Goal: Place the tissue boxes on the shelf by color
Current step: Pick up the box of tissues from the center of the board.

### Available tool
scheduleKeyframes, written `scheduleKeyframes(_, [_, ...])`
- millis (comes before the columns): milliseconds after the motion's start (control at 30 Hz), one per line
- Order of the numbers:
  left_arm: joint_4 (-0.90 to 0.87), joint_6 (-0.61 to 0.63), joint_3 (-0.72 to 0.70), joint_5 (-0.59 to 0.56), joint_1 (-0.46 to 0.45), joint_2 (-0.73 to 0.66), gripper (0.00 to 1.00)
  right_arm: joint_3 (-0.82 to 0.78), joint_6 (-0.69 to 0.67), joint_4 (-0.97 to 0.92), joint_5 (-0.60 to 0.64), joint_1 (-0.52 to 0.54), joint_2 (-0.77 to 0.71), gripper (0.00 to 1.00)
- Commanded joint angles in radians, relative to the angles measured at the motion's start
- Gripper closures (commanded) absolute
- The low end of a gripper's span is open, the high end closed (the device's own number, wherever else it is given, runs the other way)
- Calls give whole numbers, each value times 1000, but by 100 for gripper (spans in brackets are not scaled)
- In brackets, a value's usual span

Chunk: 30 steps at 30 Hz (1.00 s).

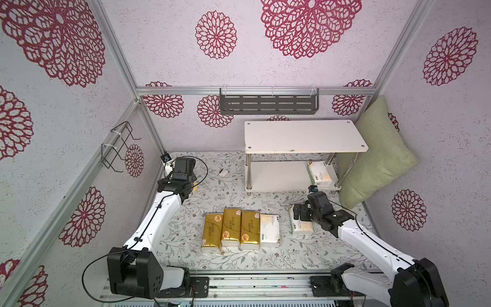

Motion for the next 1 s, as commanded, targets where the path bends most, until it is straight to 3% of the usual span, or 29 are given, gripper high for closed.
scheduleKeyframes(0, [0,-9,30,4,-15,17,3,-18,59,-28,40,32,-39,1])
scheduleKeyframes(567, [-3,-10,42,-10,-34,40,2,-148,206,23,179,188,-132,1])
scheduleKeyframes(967, [-1,-9,47,-8,-36,50,3,-198,252,47,215,235,-127,1])
